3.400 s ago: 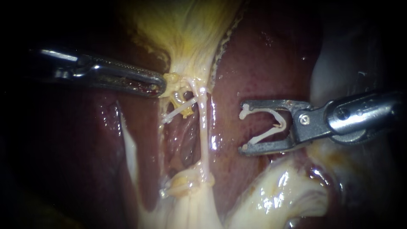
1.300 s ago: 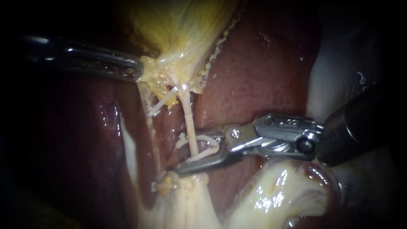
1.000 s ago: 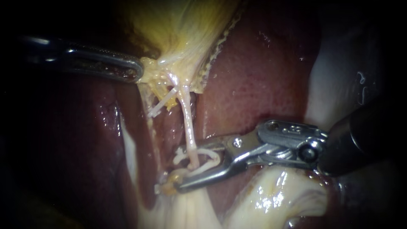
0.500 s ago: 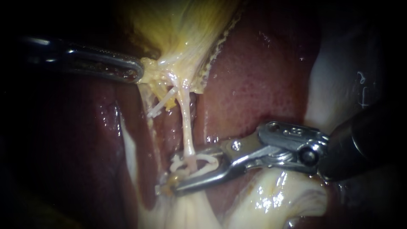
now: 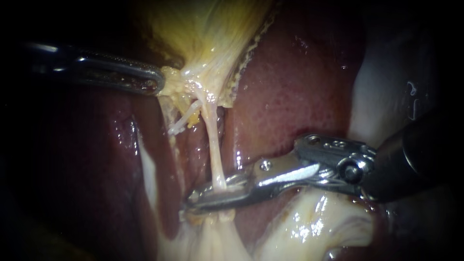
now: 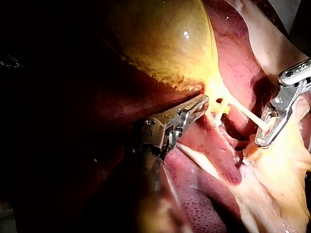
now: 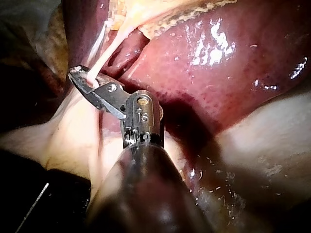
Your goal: Clipping first clip right tube
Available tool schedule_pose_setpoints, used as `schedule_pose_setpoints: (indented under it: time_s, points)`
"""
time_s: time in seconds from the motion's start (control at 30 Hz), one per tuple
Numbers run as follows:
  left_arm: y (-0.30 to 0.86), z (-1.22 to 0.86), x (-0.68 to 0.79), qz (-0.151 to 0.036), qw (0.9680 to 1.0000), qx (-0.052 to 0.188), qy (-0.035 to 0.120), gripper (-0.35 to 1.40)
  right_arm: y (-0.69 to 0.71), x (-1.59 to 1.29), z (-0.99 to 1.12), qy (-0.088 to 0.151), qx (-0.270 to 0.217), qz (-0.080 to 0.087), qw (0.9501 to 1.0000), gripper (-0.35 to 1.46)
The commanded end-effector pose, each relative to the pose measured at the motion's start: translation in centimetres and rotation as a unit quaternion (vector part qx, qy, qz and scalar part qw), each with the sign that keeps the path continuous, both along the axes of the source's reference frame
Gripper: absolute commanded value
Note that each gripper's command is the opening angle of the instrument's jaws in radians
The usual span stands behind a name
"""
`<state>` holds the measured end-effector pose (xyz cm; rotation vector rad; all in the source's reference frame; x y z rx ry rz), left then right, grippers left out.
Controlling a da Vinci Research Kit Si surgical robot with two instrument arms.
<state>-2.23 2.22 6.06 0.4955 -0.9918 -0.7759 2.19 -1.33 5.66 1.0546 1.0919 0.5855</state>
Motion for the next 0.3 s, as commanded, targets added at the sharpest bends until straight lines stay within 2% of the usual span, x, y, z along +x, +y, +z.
schedule_pose_setpoints:
  time_s: [0.03, 0.3]
  points:
    - [0.0, 0.0, 0.0, 0.0, 1.0, 0.0, 0.0, -0.35, 0.0, 0.0, 0.01, 0.0, -0.001, 0.0, 1.0, -0.35]
    - [0.0, 0.0, 0.0, 0.0, 1.0, 0.0, 0.0, -0.35, 0.01, -0.01, 0.06, -0.003, 0.001, -0.001, 1.0, -0.35]
